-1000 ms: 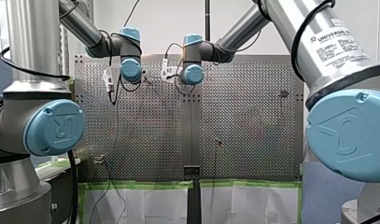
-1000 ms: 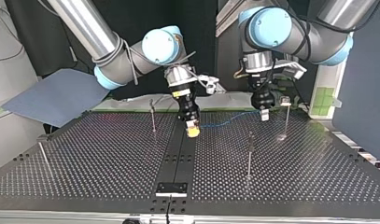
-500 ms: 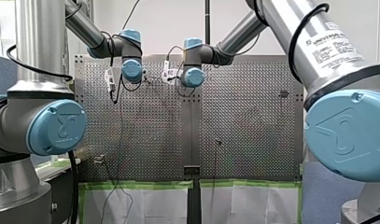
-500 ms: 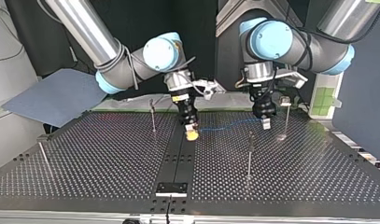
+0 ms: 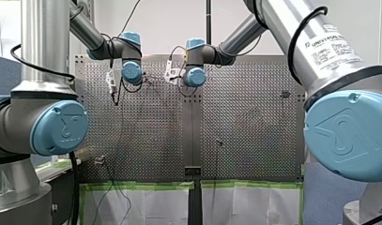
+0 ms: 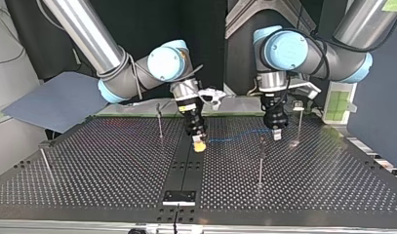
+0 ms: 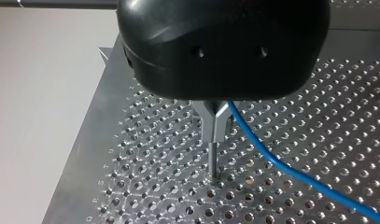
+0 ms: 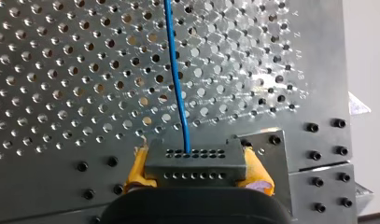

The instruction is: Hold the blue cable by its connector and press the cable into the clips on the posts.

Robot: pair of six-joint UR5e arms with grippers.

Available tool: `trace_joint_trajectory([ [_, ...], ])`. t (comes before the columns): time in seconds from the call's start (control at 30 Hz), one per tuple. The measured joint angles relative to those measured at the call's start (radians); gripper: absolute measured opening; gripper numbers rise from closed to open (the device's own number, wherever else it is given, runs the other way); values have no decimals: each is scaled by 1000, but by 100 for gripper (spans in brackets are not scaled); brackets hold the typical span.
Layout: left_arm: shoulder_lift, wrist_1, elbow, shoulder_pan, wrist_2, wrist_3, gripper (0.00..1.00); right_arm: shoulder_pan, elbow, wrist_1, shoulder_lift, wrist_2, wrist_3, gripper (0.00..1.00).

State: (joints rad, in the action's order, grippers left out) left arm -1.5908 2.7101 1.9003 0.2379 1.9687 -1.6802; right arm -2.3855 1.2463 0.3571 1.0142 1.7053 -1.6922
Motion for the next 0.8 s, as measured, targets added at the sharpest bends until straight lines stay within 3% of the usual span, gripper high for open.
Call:
trace_joint_trajectory([
  [0.8,-60,12,-59,-64,-49,-47,0,0,-52,-12,-37,-9,0,0],
])
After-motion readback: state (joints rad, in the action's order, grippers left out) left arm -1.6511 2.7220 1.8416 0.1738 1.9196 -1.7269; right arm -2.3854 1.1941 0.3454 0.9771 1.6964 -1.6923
